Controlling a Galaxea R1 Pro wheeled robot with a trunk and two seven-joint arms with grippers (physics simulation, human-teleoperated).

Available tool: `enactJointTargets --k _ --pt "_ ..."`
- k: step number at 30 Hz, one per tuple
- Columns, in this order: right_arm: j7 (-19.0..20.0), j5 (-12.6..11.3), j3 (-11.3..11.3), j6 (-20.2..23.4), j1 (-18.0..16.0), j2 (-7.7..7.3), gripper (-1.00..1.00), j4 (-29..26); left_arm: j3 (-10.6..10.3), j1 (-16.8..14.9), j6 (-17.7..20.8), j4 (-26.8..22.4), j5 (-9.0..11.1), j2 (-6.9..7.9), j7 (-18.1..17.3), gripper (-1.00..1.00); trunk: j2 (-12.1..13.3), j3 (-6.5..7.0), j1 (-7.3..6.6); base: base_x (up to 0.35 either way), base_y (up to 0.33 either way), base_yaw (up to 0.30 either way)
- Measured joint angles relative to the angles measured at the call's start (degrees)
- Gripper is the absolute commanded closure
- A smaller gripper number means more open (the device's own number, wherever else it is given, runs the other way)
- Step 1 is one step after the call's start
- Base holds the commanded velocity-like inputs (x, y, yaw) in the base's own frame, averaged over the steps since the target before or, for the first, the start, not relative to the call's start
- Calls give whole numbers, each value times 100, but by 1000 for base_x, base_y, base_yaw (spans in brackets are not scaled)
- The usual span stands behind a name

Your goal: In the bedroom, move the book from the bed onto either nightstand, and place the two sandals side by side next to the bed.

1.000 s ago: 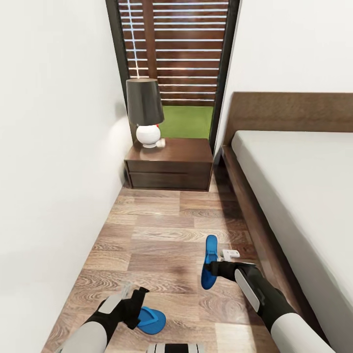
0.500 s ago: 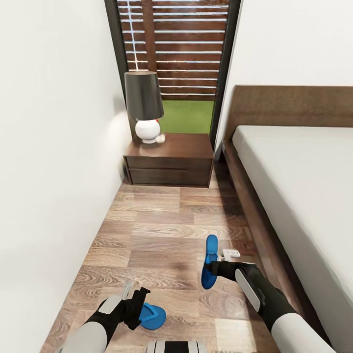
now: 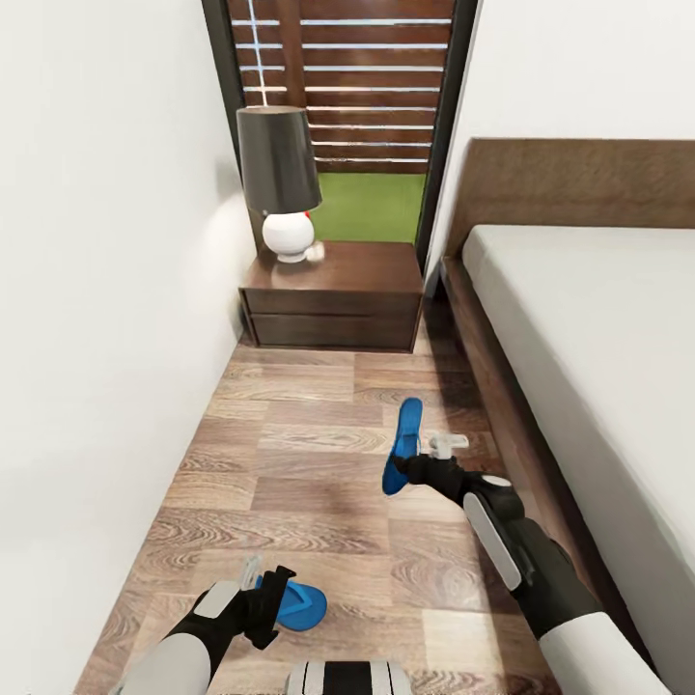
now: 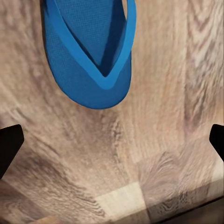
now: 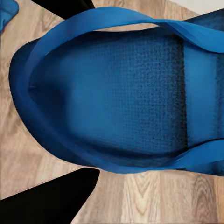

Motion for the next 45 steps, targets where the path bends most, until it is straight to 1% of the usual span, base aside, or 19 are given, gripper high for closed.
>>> enactJointTargets --k 3,7,14,21,28,30,35,39,45 --pt "2 10 1 -210 15 9 100 -361 0 0 0 -4 0 0 -5 -100 -4 -67 8 0 0 0" --pt "8 22 1 -266 20 1 100 -452 0 0 0 -10 0 0 -8 -100 -9 -155 18 0 0 0" --pt "17 13 -7 -217 20 -40 100 -514 0 0 0 -14 0 0 -8 -100 -19 -311 36 0 0 0" --pt "10 16 -8 -214 20 -42 100 -516 0 0 0 -14 1 0 -9 -100 -19 -311 36 7 0 0" --pt "9 17 -3 -214 20 -34 100 -512 0 0 0 -11 1 0 -15 -100 -19 -311 35 115 0 0" --pt "10 16 -1 -214 18 -34 100 -511 -1 0 -1 -8 1 0 -65 -100 -19 -311 35 39 0 0" --pt "9 18 -2 -211 18 -33 100 -511 -1 0 -3 -2 1 0 -336 -100 -19 -311 34 139 -41 0" --pt "9 20 0 -212 20 -32 100 -511 -2 0 -4 3 1 0 -391 -100 -19 -311 33 275 -89 0" --pt "7 18 1 -213 20 -17 100 -509 6 0 -6 3 1 0 -426 -100 -19 -311 36 68 -23 0"
